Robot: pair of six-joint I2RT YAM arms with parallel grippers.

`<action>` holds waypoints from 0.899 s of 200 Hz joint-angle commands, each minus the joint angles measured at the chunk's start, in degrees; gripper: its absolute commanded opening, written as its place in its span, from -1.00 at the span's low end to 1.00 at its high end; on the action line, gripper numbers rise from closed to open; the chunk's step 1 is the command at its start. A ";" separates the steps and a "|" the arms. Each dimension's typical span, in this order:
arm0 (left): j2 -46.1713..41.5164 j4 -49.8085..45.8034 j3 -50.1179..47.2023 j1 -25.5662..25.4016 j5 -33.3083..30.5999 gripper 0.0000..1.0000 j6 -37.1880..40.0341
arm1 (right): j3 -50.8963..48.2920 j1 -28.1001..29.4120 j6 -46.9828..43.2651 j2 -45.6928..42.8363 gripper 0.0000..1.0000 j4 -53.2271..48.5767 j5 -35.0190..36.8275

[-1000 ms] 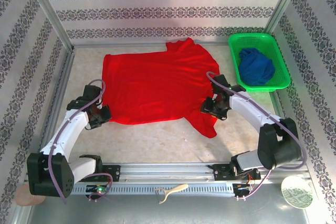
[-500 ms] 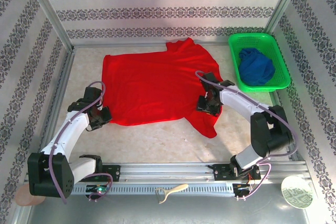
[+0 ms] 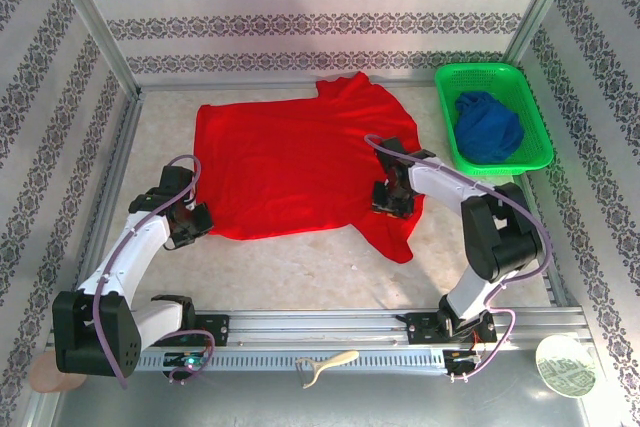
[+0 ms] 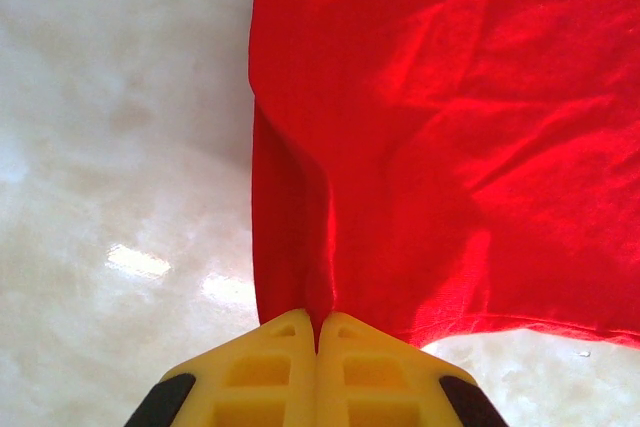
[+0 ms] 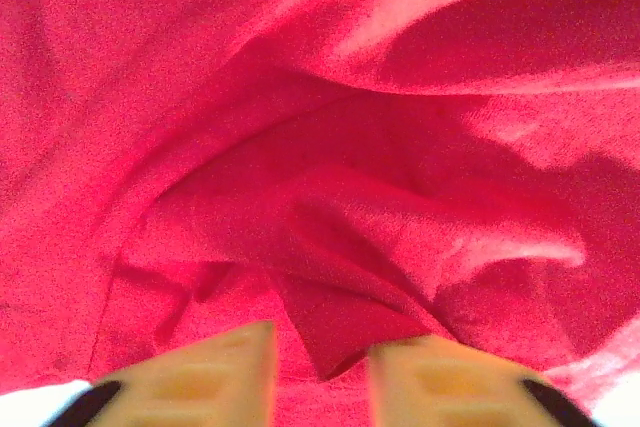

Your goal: Fold the inside-out t-shirt

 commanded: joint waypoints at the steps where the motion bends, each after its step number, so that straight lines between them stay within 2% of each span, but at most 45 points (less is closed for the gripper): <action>1: 0.19 -0.05 1.57 -0.62 -0.02 -1.00 -0.17 | 1.89 0.24 0.23 0.94 -0.80 0.08 0.45; 10: 0.22 -0.09 1.74 -0.60 -0.13 -1.00 0.07 | 1.71 0.21 0.12 0.57 -1.00 -0.13 0.36; 31: 0.55 -0.46 2.48 -0.27 -0.10 -1.00 0.43 | -0.35 0.30 0.27 -2.87 -1.00 -0.62 -0.55; 65: 1.01 -0.87 4.49 2.17 0.37 -1.00 2.42 | -7.98 2.11 3.44 -13.86 -1.00 -1.46 -1.54; 111: 2.70 -1.58 6.09 6.45 1.14 -1.00 5.53 | -20.56 9.97 13.67 -30.78 -1.00 -4.54 0.34; 135: 2.25 -2.62 6.69 10.57 1.65 -1.00 7.27 | -24.44 14.65 20.33 -38.23 -1.00 -7.42 1.89; 158: 1.49 -3.23 6.91 13.50 2.37 -1.00 8.14 | -25.57 15.70 23.07 -42.39 -1.00 -8.71 2.67; 180: 1.89 -2.99 7.15 13.65 3.90 -1.00 8.21 | -22.74 14.47 21.31 -41.38 -1.00 -9.72 3.69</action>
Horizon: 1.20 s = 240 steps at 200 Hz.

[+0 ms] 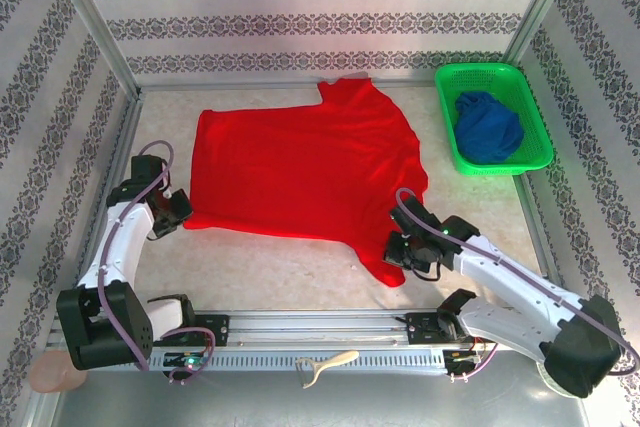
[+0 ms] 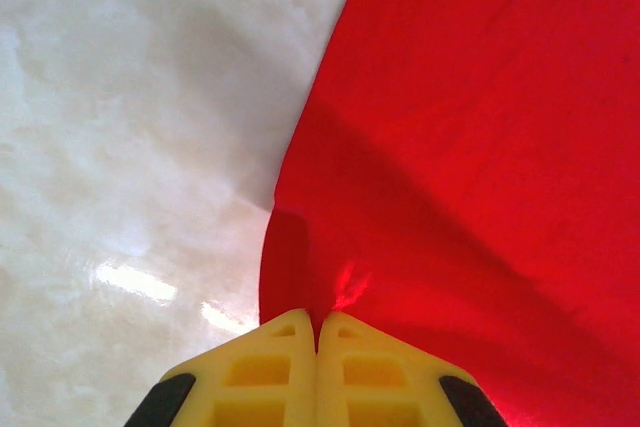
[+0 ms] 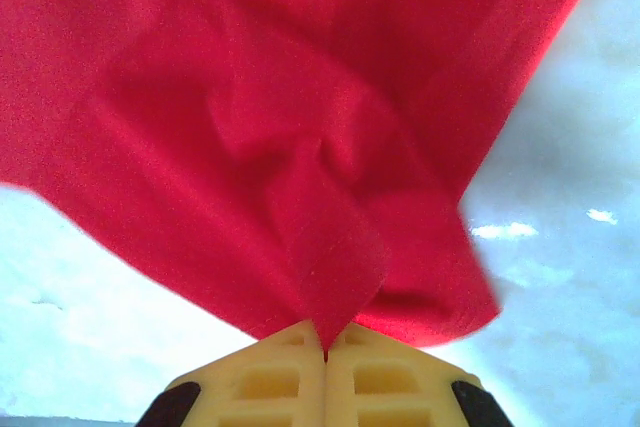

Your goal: Fold the inside-out t-shirt

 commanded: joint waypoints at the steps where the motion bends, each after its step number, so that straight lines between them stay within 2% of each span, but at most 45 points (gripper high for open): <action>1: -0.58 -2.23 1.45 0.65 1.78 -1.00 2.09 | 2.29 -0.94 1.67 0.83 -1.00 -3.09 2.88; 68: 1.25 -1.31 2.68 0.65 3.89 -1.00 1.35 | 14.08 -4.26 -7.02 13.33 -1.00 -1.08 1.58; 72: 1.18 -1.11 2.64 0.65 3.98 -1.00 1.30 | 14.11 -4.21 -7.39 13.92 -0.86 -0.66 1.23; 83: 1.26 -0.88 2.29 0.65 4.26 -1.00 1.12 | 13.98 -3.85 -8.74 15.37 -0.29 1.23 -0.50; 89: 1.29 -0.71 2.19 0.66 4.27 -1.00 1.00 | 14.09 -3.62 -9.30 16.14 -0.12 1.31 -1.04; 95: 1.27 -0.73 2.11 0.65 4.29 -1.00 0.90 | 14.26 -3.36 -9.63 16.74 -0.05 0.84 -1.25; 112: 1.37 -0.86 2.10 0.67 4.48 -1.00 0.81 | 13.98 -2.27 -9.26 15.66 -0.03 -2.55 0.95; 139: 0.94 -0.84 2.28 0.66 4.84 -1.00 0.27 | 9.46 -2.36 -5.08 8.67 -0.03 -7.98 4.52; 172: 0.30 -0.95 2.50 0.65 5.12 -1.00 -0.05 | 2.17 -3.53 -1.52 3.00 -0.02 -10.13 3.69; 204: 0.07 -1.13 2.30 0.65 5.39 -1.00 -0.08 | -1.62 -3.90 -0.93 4.07 -0.01 -7.51 2.89; 240: -0.15 -0.87 1.81 0.65 5.71 -1.00 -0.09 | -1.85 -4.43 -2.16 9.11 0.02 -5.63 4.15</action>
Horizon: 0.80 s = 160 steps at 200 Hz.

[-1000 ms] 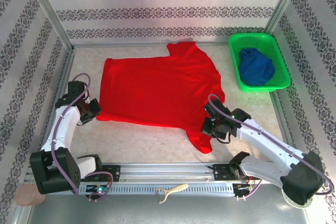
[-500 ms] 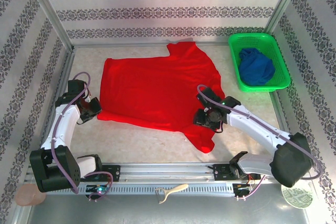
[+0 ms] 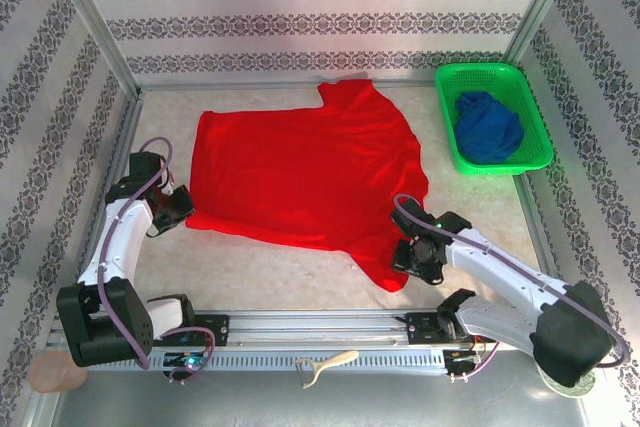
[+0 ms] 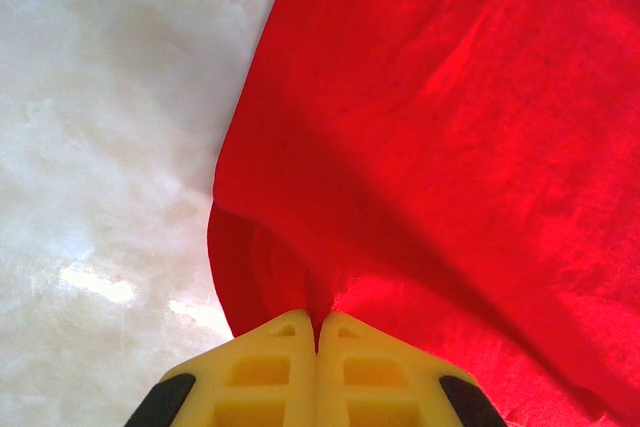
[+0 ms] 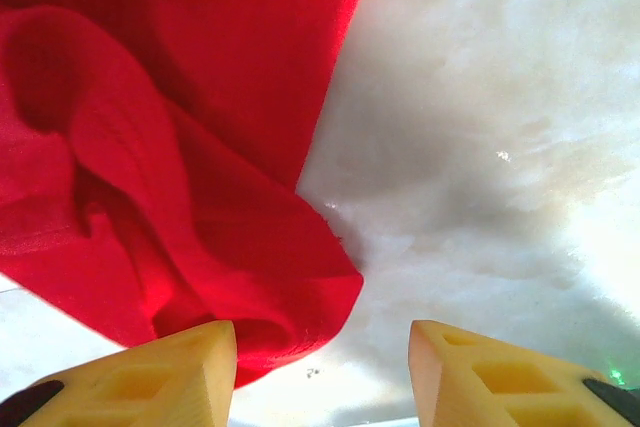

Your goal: Fold the inside-out t-shirt

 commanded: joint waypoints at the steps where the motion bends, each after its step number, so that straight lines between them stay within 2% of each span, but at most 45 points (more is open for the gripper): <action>1: -1.17 -0.74 0.45 0.43 0.65 -1.00 -0.44 | -0.03 -0.74 0.15 2.80 0.02 0.83 1.95; 45: -1.30 -0.50 -0.08 0.43 0.89 -1.00 -0.75 | 2.53 -1.16 -3.08 8.33 0.00 3.59 0.20; 66: -1.52 -0.42 -0.10 0.43 0.84 -1.00 -0.84 | 1.95 -1.09 -3.01 10.64 -0.07 5.42 -1.55; 76: -1.52 -0.47 -0.08 0.47 0.84 -1.00 -0.82 | 1.47 -1.09 -2.93 11.24 -0.19 6.34 -2.09; 88: -1.51 -0.24 -0.13 0.43 0.94 -1.00 -0.84 | 0.91 -1.11 -2.61 11.34 -0.44 7.19 -2.42; 107: -1.11 0.10 -0.05 0.43 0.93 -1.00 -0.98 | 0.57 -1.58 -2.61 10.55 -1.00 7.30 -2.20; 133: -0.58 0.64 1.27 0.43 0.75 -1.00 -2.08 | 3.51 -3.62 -3.70 5.68 -1.00 3.77 -1.17; 160: 0.51 2.15 4.42 1.00 1.19 -1.00 -4.51 | 10.15 -10.14 -6.09 0.53 -1.00 0.88 -3.38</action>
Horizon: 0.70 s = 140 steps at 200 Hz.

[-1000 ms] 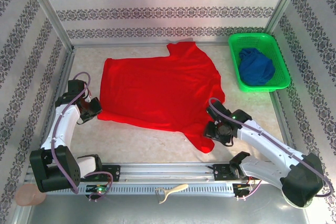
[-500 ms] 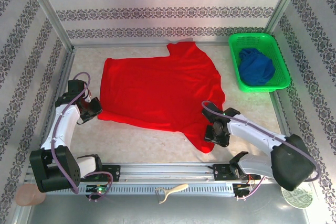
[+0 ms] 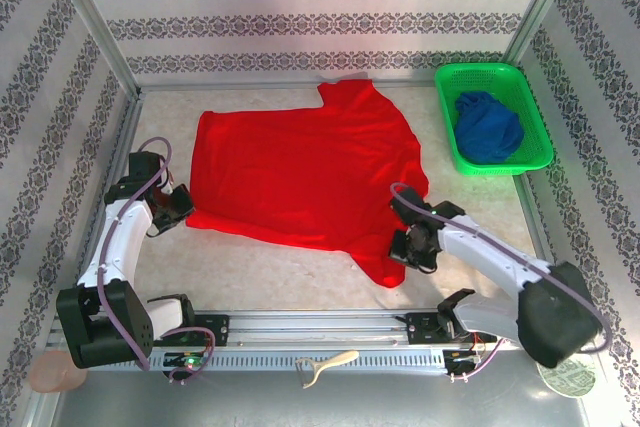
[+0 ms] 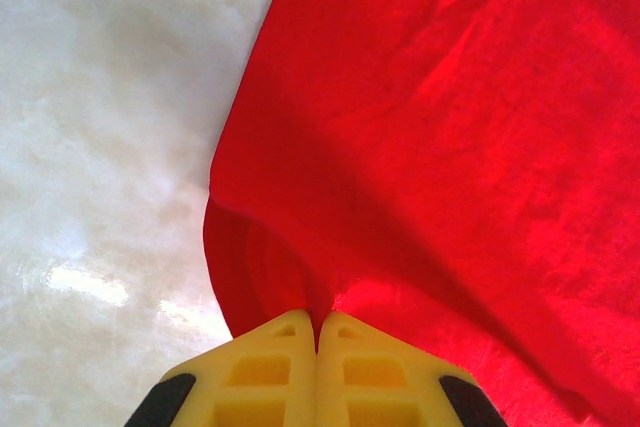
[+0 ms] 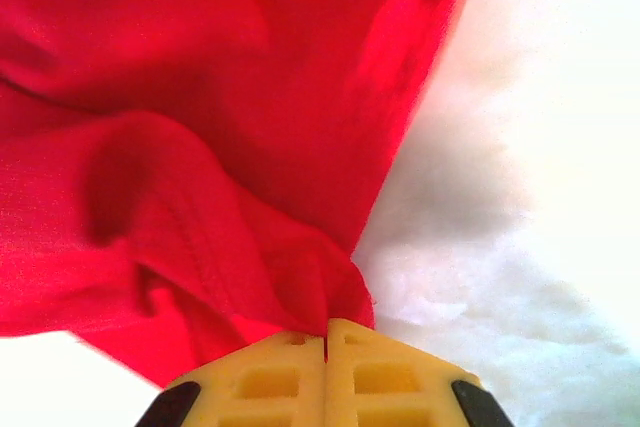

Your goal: Fold the inside-out t-shirt

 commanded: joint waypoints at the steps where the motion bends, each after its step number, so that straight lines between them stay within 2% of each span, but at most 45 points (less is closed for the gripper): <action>1: 0.99 2.09 4.04 0.96 0.90 -1.00 -2.88 | 6.91 -4.50 -2.69 -4.08 -1.00 -3.20 -1.05; 50: 7.50 5.45 8.73 1.15 0.69 -1.00 -6.08 | 18.10 -13.62 -7.06 1.53 -1.00 -2.39 -6.68; 99: 15.02 5.86 12.87 1.25 -1.42 -1.00 -5.39 | 25.97 -17.03 -9.06 8.30 -1.00 -0.79 -7.50; 140: 17.00 5.31 16.20 1.26 -1.60 -1.00 -5.66 | 31.57 -19.08 -9.19 10.27 -1.00 -0.36 -9.26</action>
